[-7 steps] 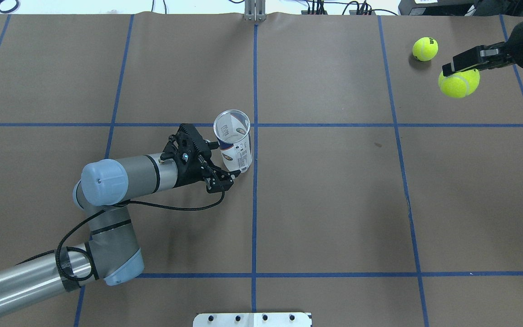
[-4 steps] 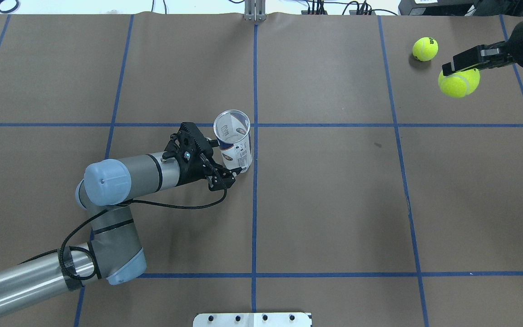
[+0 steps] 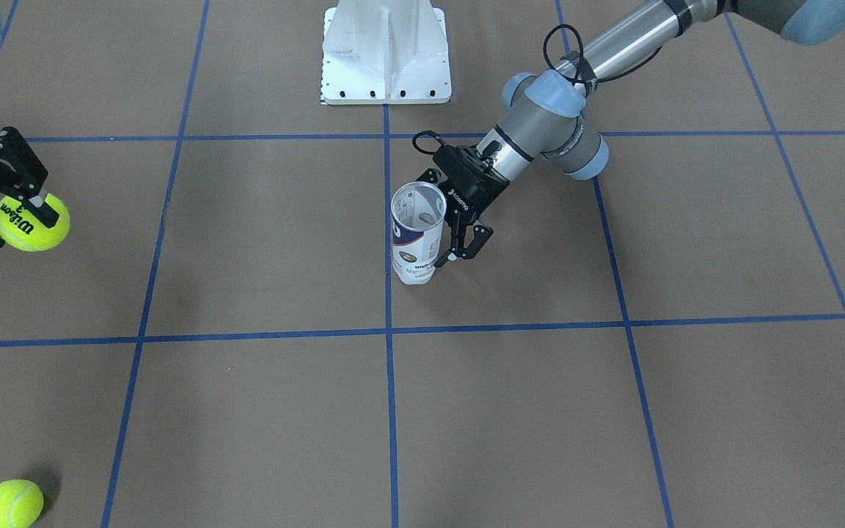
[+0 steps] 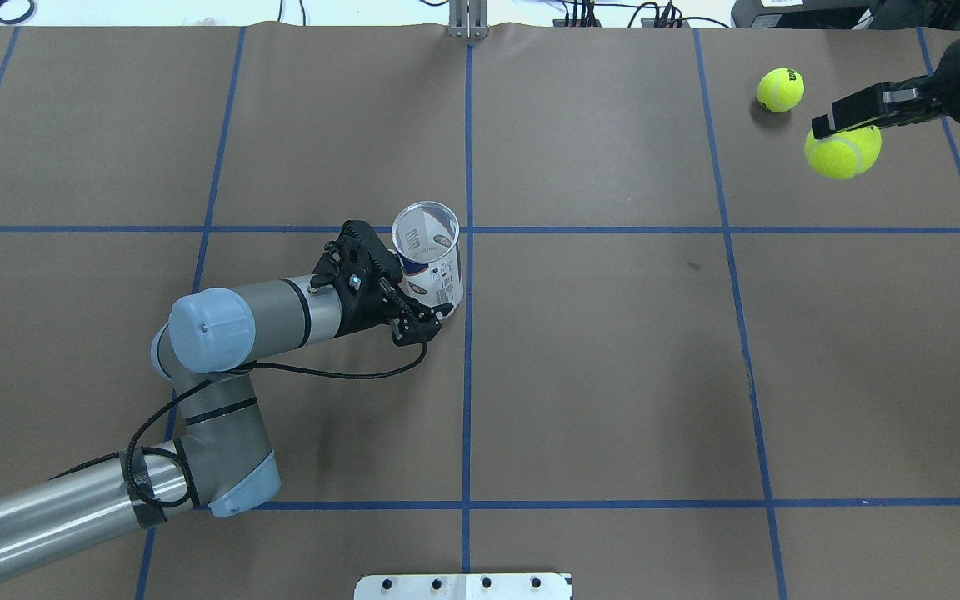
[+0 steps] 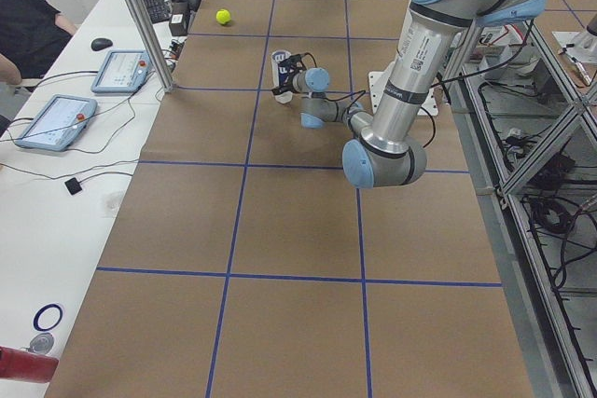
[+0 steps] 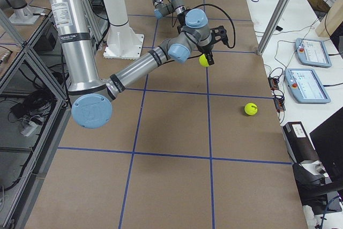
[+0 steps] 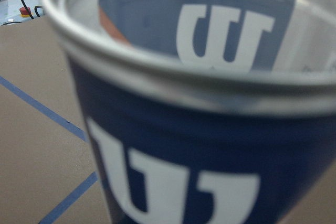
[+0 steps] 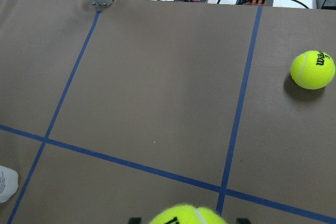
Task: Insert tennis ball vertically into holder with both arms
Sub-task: 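Grip the upright can with the left gripper while the right holds the ball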
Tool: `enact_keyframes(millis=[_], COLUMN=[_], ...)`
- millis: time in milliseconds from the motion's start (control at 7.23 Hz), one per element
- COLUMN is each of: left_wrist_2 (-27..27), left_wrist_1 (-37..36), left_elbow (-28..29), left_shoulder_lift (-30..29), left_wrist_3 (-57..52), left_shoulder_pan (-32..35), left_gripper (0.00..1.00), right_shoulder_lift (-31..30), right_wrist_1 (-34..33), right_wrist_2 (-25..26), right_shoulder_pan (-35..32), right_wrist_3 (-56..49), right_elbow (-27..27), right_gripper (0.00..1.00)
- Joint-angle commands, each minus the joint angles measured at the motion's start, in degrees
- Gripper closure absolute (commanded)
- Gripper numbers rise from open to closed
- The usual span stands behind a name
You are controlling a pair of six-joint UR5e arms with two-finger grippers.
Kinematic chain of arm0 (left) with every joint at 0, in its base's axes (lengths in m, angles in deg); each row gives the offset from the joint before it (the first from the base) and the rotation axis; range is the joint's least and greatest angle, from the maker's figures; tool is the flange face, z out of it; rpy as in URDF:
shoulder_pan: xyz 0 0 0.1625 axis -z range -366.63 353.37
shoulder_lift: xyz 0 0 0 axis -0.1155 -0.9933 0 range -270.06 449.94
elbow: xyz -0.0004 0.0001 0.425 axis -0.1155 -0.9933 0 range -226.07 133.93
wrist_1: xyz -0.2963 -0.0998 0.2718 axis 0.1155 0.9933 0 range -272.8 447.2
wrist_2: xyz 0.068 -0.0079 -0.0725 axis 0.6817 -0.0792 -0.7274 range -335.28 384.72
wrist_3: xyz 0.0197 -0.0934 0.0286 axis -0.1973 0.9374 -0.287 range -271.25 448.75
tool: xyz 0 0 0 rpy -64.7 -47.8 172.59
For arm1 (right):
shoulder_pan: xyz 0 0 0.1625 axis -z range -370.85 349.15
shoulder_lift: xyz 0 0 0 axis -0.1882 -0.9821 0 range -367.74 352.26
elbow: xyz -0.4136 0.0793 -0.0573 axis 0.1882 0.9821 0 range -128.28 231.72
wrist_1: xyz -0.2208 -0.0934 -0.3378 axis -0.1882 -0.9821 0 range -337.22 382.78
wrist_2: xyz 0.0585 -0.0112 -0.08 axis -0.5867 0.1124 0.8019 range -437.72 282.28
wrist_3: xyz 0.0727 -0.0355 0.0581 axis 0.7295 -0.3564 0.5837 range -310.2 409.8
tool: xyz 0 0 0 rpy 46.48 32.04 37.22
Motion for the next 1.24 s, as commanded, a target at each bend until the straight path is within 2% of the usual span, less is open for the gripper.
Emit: enact_keyframes(millis=[0,691,1106], left_wrist_2=[0.0,0.2,1.2], left_wrist_1=[0.0,0.0,0.3], left_elbow=[0.3,1.2,4.0], left_shoulder_lift=[-0.1,-0.2,-2.7], left_wrist_3=[0.1,0.1,0.2], left_shoulder_pan=[0.0,-0.1,0.0], left_gripper=[0.01,0.01,0.01], right_shoulder_lift=[0.0,0.8,0.9], right_wrist_1=[0.0,-0.1,-0.1], right_wrist_2=[0.0,0.0,-0.2], right_shoulder_pan=[-0.1,0.0,0.0], right_wrist_3=[0.0,0.0,0.0], right_elbow=[-0.1,-0.2,-0.2], right_gripper=[1.0,1.0,1.0])
